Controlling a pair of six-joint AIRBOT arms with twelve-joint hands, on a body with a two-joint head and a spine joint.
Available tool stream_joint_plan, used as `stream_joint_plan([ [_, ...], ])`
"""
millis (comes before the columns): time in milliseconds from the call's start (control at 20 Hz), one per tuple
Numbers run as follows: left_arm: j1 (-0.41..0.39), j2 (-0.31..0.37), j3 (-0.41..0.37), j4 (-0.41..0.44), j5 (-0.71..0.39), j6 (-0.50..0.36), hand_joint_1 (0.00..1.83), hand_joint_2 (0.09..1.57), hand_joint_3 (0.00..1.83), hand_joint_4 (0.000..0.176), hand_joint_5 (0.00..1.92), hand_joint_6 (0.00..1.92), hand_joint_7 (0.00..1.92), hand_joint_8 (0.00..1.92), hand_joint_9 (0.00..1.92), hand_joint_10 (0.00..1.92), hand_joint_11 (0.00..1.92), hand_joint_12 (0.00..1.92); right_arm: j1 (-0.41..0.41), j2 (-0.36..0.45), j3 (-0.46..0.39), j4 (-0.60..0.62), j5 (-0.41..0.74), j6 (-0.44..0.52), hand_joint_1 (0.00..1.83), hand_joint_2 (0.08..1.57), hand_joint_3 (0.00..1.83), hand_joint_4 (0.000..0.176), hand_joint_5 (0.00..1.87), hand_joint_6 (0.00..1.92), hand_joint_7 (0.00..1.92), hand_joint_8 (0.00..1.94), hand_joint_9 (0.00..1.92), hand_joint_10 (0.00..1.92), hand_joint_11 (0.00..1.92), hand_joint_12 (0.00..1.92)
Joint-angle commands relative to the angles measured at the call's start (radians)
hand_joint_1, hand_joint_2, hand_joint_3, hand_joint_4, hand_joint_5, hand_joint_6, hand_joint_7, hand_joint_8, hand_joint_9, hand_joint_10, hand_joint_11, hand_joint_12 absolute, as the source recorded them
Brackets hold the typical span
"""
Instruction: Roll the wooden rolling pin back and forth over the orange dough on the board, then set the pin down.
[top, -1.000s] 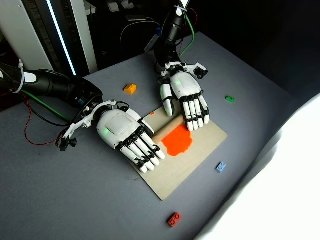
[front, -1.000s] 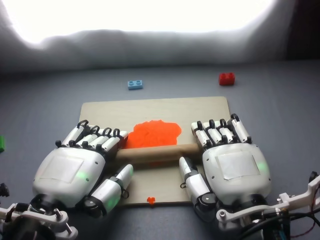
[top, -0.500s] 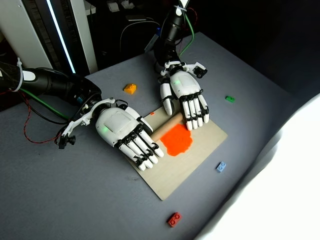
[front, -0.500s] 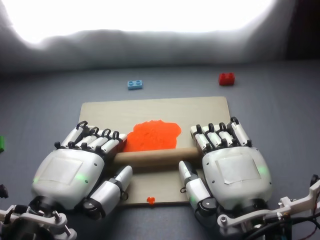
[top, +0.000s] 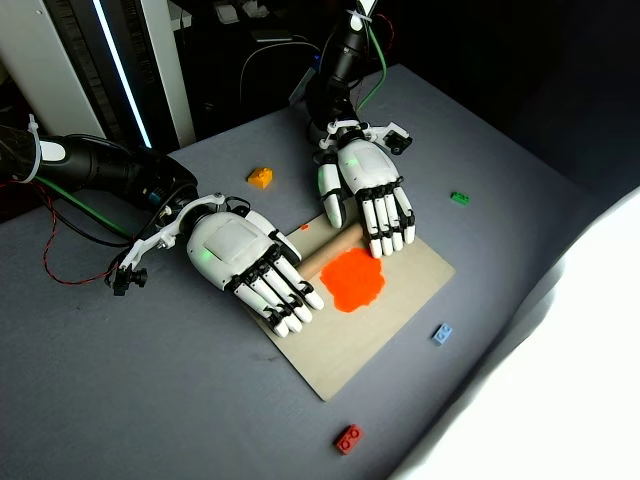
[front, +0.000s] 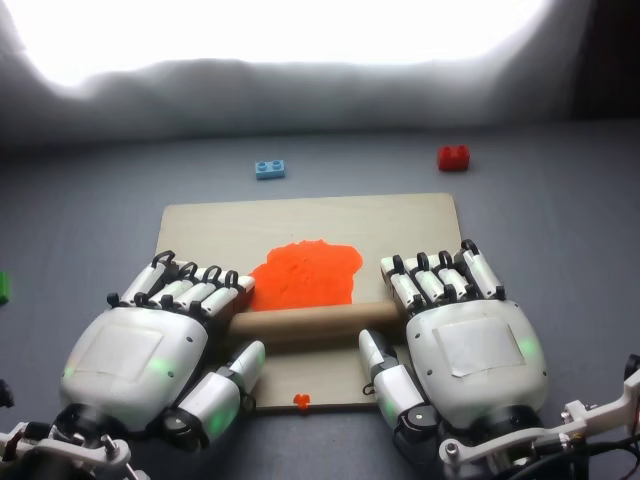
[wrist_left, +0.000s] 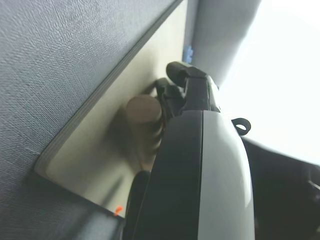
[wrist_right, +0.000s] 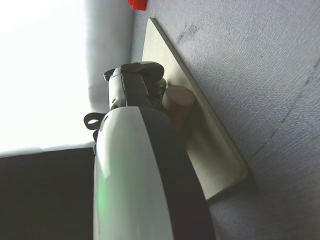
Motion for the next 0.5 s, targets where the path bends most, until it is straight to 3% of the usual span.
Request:
stream_joint_plan([
  [0, 0.007, 0.004, -0.005, 0.035, -0.063, -0.002, 0.0, 1.57, 0.09, 0.0, 0.43, 0.01, 0.49, 0.0, 0.39, 0.0, 0.0, 0.68, -0.002, 0.004, -0.002, -0.061, 0.071, -0.005, 0.0, 1.57, 0.01, 0.0, 0.36, 0.01, 0.43, 0.01, 0.42, 0.01, 0.0, 0.99],
  [200, 0.012, 0.008, -0.011, 0.035, -0.064, -0.002, 0.0, 1.57, 0.09, 0.0, 0.43, 0.01, 0.48, 0.0, 0.39, 0.01, 0.0, 0.7, -0.001, 0.004, -0.002, -0.061, 0.069, -0.005, 0.0, 1.57, 0.01, 0.0, 0.4, 0.01, 0.47, 0.01, 0.46, 0.02, 0.0, 1.06],
  [450, 0.017, 0.017, -0.023, 0.035, -0.064, -0.003, 0.0, 1.57, 0.09, 0.0, 0.43, 0.01, 0.48, 0.0, 0.39, 0.0, 0.0, 0.69, -0.001, 0.004, -0.002, -0.061, 0.067, -0.006, 0.0, 1.57, 0.01, 0.0, 0.36, 0.0, 0.44, 0.01, 0.43, 0.0, 0.0, 0.94],
])
